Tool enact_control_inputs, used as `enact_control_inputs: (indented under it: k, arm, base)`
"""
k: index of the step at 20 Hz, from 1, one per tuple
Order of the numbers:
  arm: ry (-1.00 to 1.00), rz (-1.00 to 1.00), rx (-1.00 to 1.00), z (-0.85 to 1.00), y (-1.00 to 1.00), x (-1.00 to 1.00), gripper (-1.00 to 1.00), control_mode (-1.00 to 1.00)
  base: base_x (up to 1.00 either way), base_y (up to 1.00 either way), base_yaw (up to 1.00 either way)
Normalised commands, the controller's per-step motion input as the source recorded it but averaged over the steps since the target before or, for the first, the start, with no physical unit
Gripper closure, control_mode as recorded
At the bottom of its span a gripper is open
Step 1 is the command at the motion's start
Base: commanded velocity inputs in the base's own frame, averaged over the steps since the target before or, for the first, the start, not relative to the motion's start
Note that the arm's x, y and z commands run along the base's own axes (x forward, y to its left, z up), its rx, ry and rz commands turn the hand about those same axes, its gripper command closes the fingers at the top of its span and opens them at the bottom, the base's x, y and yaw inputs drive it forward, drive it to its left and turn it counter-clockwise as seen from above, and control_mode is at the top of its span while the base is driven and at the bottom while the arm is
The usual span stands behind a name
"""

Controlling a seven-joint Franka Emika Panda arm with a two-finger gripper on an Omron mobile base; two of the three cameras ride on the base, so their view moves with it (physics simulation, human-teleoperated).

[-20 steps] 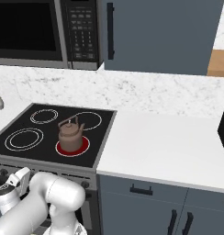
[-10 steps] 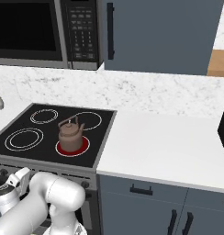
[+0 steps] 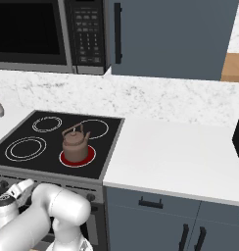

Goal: Turn off the front right burner of the stove.

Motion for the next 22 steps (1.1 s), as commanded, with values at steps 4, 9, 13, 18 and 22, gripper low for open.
enact_control_inputs:
  k: [4,9,13,18,22]
  arm:
    - [0.00,-0.23,0.38,0.02,-0.13,-0.01,1.00,-1.00]
    - [0.00,-0.25,0.44,0.04,-0.16,-0.04,1.00,-1.00]
    - [0.00,-0.28,0.47,0.01,-0.16,-0.02,1.00,-1.00]
    - [0.00,-0.29,0.47,0.00,-0.17,-0.02,1.00,-1.00]
    - [0.00,-0.32,0.48,0.00,-0.12,-0.01,1.00,-1.00]
  base:
    - [0.00,0.00,0.00]
    - [0.00,0.00,0.00]
    - [0.00,0.00,0.00]
    - [0.00,0.00,0.00]
    - [0.00,0.00,0.00]
